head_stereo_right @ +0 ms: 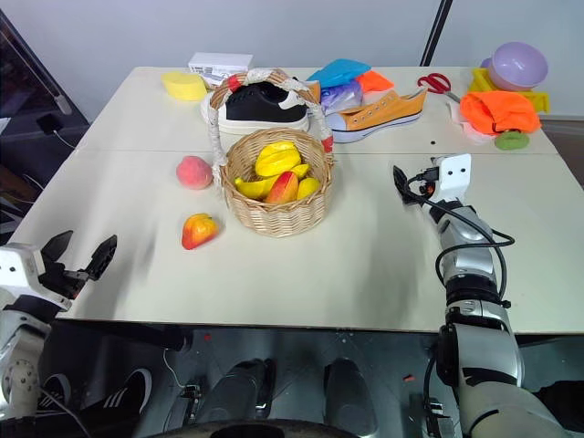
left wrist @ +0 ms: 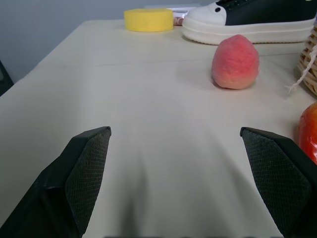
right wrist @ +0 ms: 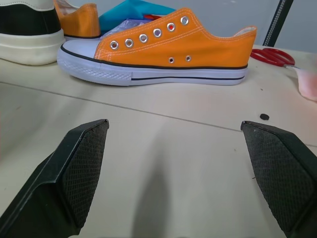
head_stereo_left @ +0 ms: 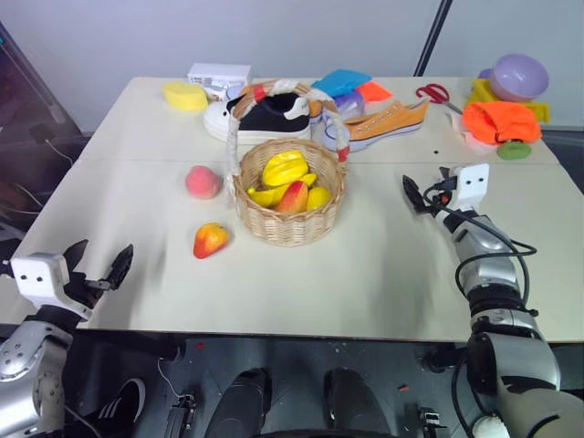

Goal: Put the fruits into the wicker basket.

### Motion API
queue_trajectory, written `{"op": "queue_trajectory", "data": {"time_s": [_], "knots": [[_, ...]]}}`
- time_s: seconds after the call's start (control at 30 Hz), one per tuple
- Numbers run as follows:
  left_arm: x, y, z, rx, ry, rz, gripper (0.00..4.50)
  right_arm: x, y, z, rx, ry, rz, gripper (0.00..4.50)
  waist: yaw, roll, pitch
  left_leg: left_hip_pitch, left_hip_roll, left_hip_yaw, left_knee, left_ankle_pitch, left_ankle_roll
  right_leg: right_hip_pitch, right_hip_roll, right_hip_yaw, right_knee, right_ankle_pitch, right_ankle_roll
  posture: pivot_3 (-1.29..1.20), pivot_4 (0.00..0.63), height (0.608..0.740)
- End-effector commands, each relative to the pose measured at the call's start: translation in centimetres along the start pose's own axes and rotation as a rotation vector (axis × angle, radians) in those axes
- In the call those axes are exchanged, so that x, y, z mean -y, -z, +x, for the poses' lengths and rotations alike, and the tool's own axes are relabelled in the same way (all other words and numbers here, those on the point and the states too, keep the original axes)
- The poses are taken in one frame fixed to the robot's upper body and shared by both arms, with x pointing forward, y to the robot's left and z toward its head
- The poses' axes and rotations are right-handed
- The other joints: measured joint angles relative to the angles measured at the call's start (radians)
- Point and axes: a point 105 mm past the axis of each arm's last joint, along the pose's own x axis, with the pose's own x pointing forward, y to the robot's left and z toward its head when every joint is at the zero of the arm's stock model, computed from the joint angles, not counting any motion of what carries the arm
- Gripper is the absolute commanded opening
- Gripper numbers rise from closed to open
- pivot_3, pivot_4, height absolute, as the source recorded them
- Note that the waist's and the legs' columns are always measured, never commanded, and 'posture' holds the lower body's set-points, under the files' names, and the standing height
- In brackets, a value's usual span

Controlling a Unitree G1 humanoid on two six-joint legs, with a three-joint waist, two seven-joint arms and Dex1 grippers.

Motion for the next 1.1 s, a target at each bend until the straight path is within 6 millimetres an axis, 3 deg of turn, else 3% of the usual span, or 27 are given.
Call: {"op": "queue_trajectory", "data": {"time_s": [0.03,0.6,0.97,1.03,1.1], "knots": [[0.1,-1.2,0.0,0.05,0.008,0.033,4.5,0.5,-1.3,0.0,0.051,0.006,-0.017,4.47,0.0,0.0,0.0,0.0,0.0,0.0,0.0,0.0,0.0,0.0,0.0,0.0,0.0,0.0,0.0,0.0,0.15,0.74],[1.7,-1.7,1.9,0.082,0.038,0.057,4.5,1.1,-1.0,0.2,0.045,-0.003,-0.017,4.47,-0.001,0.0,0.0,0.0,0.0,0.0,0.0,0.0,0.0,0.0,0.001,0.0,0.0,0.0,0.0,0.0,0.15,0.74],[3.0,-1.9,2.9,0.078,0.122,0.054,4.5,0.7,-2.2,-0.9,0.111,-0.029,-0.032,4.47,-0.001,0.0,0.0,0.0,0.0,0.0,0.0,0.0,0.0,0.0,0.001,0.0,0.0,0.0,0.0,0.0,0.15,0.74],[4.0,-2.1,3.0,0.08,0.17,0.027,4.5,-0.3,-3.1,-1.3,0.147,-0.114,0.005,4.47,0.0,0.0,0.0,0.0,0.0,0.0,0.0,0.0,0.0,0.0,0.001,0.0,0.0,0.0,0.0,0.0,0.15,0.74],[6.0,-3.0,3.1,0.08,0.267,-0.015,4.5,-3.0,-5.1,-3.1,0.174,-0.386,0.001,4.47,0.001,0.0,0.0,0.0,0.001,0.0,-0.001,0.0,0.0,0.0,0.001,0.0,0.0,0.0,0.0,0.0,0.15,0.74]]}}
